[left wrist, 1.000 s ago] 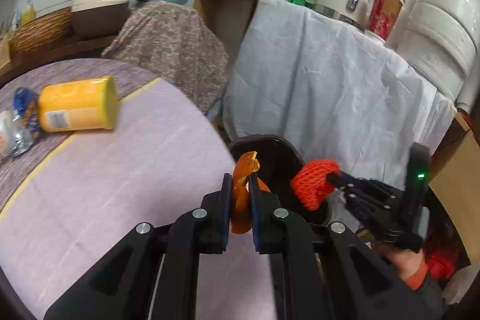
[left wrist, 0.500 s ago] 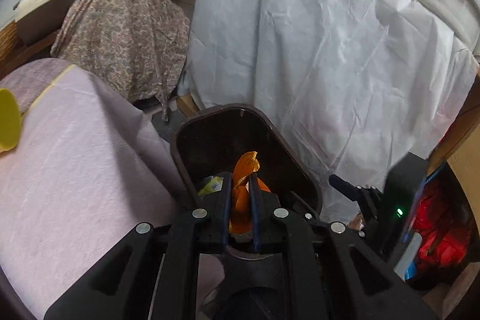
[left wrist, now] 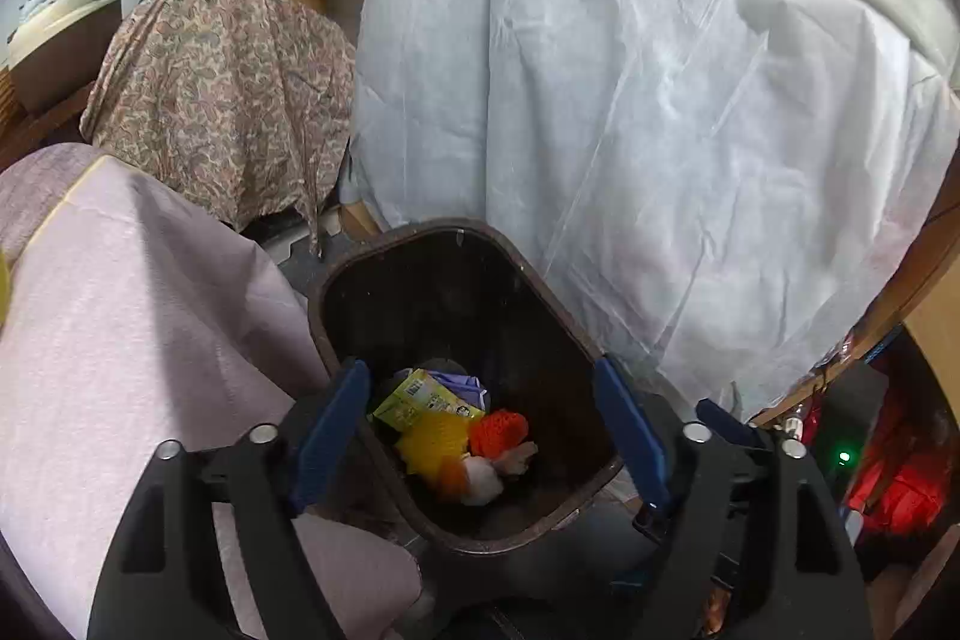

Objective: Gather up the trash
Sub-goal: 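Carry the peel and red net over the bin and open both grippers, then grasp the white juice bottle with the left gripper while the right grasps the yellow can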

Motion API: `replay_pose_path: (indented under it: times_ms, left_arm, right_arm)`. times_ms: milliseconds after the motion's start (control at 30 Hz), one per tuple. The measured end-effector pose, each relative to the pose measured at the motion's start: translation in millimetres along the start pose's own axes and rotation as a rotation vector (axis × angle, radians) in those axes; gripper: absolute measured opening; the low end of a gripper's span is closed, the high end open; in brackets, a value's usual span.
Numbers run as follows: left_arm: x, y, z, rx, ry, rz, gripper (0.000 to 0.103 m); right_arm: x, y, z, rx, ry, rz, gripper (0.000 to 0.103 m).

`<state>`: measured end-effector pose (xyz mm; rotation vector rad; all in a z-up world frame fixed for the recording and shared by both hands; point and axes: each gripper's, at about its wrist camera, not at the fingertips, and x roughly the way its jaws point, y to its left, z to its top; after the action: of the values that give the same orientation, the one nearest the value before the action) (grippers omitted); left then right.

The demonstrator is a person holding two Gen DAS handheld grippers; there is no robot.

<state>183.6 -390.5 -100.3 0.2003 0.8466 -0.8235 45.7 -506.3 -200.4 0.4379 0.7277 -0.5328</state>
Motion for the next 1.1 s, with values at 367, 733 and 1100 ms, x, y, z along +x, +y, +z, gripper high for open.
replay_pose_path:
  times_ms: [367,733,1100]
  left_arm:
    - [-70,37,-13,-0.047,-0.104,0.015,0.089]
    - [-144,118,-53,-0.061,-0.14,0.073,0.096]
    - [-208,236,-72,0.055,-0.113,0.416,0.097]
  right_arm:
    - [-19,34,5,-0.07,-0.028,0.067,0.077]
    - [-48,84,13,-0.172,-0.045,0.203,0.08]
    - [-70,146,23,-0.287,-0.02,0.378,0.083]
